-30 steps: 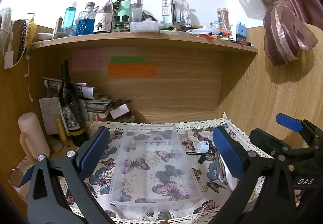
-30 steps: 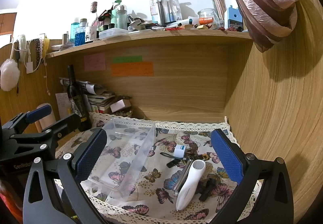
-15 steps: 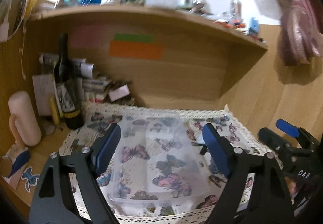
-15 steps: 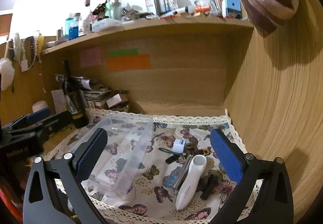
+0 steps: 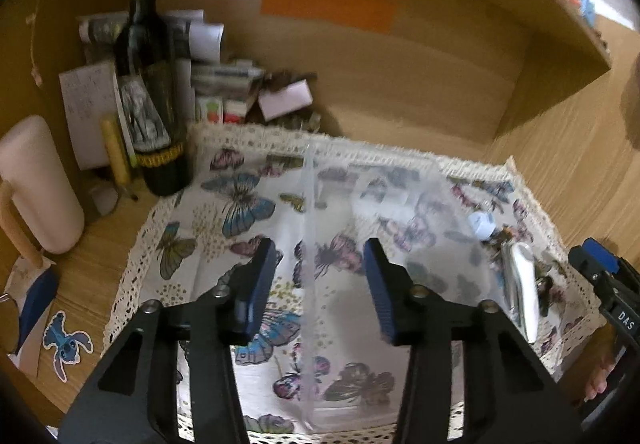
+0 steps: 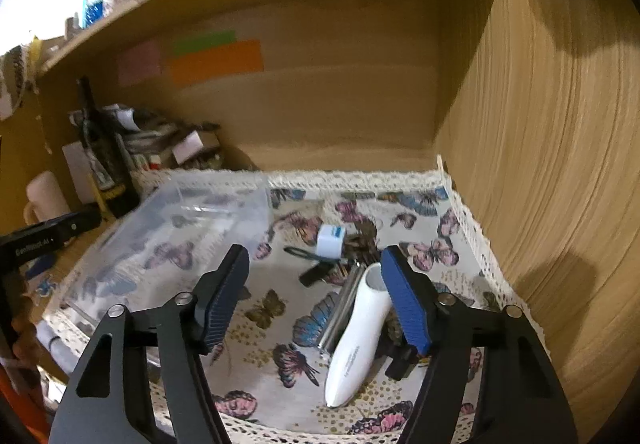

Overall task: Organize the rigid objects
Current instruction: 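Grasp the clear box rim with the left tool while the right tool reaches the white massager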

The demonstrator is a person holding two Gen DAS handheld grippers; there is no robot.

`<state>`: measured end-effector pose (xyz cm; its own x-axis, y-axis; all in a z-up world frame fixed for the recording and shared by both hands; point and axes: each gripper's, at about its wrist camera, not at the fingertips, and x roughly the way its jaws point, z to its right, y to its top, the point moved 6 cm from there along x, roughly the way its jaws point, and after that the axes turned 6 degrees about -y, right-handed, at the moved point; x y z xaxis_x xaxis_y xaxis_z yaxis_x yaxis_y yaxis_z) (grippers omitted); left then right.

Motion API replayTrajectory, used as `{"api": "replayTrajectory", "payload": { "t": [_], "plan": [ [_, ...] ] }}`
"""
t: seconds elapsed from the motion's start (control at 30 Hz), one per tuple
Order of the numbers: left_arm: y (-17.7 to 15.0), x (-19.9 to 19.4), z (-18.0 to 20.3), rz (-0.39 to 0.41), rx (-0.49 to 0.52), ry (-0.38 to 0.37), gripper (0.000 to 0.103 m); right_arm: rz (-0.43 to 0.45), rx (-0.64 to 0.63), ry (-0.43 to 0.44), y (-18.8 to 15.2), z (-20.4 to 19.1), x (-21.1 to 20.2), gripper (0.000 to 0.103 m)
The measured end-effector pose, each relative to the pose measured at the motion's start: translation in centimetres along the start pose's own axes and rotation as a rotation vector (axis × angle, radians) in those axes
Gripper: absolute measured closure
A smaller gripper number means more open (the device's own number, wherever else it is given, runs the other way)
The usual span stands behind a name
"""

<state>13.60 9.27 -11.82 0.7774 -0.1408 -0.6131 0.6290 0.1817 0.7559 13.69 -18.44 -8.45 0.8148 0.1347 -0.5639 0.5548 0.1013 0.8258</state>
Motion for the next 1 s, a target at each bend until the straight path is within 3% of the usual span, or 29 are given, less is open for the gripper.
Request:
{"api": "replayTrajectory", "payload": {
  "t": [0.17, 0.47, 0.57, 0.8, 1.0],
  "plan": [
    [-0.7, 1.9, -0.1, -0.099, 0.020, -0.031, 0.068, -0.061, 0.002, -0.024, -0.7, 0.5, 1.8, 0.048],
    [-1.4, 3.9, -0.5, -0.188, 0.032, -0.045, 0.093, -0.160, 0.015, -0.099, -2.1, 2.2, 3.8, 0.053],
    [-1.6, 4.1, -0.7, -0.193, 0.020, -0.055, 0.096, -0.199, 0.027, -0.115, -2.6, 2.6, 4.8, 0.054],
    [-1.5, 4.1, -0.9, -0.188, 0.019, -0.068, 0.096, -0.300, 0.042, -0.129, -4.0, 3.3, 7.5, 0.067],
    [-1.6, 4.1, -0.7, -0.185, 0.030, -0.065, 0.096, -0.330, 0.022, -0.135, -4.4, 2.9, 8.3, 0.068]
  ]
}}
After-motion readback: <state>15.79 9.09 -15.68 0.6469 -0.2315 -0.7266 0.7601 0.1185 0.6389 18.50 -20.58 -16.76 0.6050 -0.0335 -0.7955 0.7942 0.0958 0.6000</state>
